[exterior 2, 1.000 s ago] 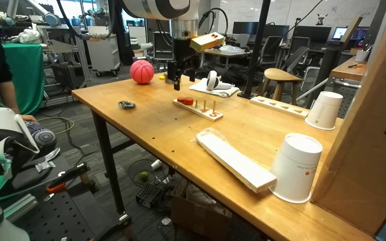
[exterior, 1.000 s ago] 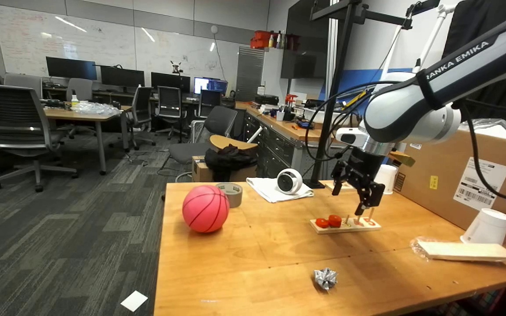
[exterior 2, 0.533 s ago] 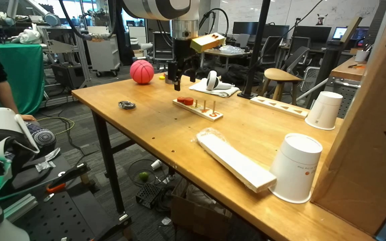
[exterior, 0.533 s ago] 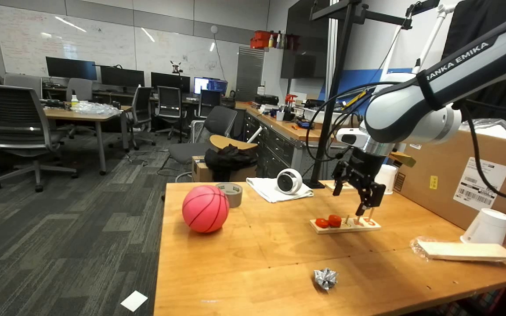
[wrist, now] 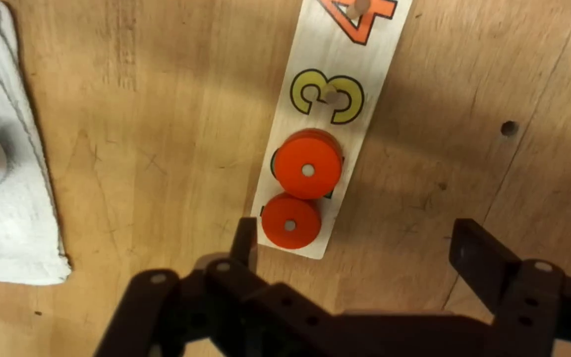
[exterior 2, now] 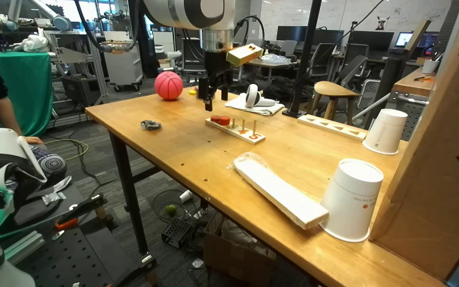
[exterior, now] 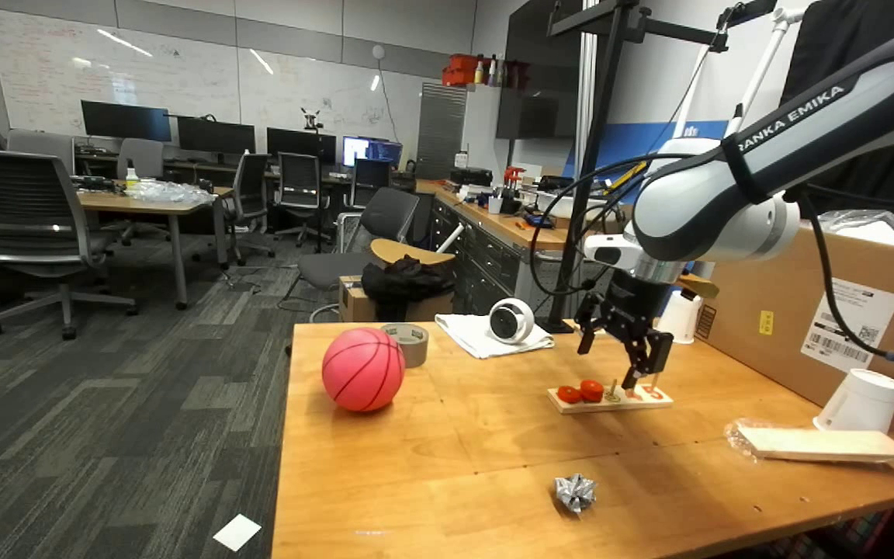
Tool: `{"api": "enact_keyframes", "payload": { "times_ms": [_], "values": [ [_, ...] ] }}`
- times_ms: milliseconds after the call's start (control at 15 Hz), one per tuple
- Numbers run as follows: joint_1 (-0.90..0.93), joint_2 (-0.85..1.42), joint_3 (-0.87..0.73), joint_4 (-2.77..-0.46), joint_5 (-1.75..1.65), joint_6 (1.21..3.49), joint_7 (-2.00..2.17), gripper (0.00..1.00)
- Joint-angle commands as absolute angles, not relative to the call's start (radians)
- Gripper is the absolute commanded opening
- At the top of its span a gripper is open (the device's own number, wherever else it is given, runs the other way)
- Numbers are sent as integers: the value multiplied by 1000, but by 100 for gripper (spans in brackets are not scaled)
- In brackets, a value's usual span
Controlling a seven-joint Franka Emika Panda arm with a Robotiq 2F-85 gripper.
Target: Pick up the orange objects and place them at the end of the wooden object
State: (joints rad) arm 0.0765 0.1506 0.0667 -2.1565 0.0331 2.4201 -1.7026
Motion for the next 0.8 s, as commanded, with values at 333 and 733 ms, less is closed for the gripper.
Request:
{"api": "enact_keyframes", "payload": {
  "times_ms": [333,733],
  "values": [
    [59,288,85,-1973,-45,2308,-1734,100],
    [46,366,90,-1871,-86,2239,-1737,100]
  ]
}}
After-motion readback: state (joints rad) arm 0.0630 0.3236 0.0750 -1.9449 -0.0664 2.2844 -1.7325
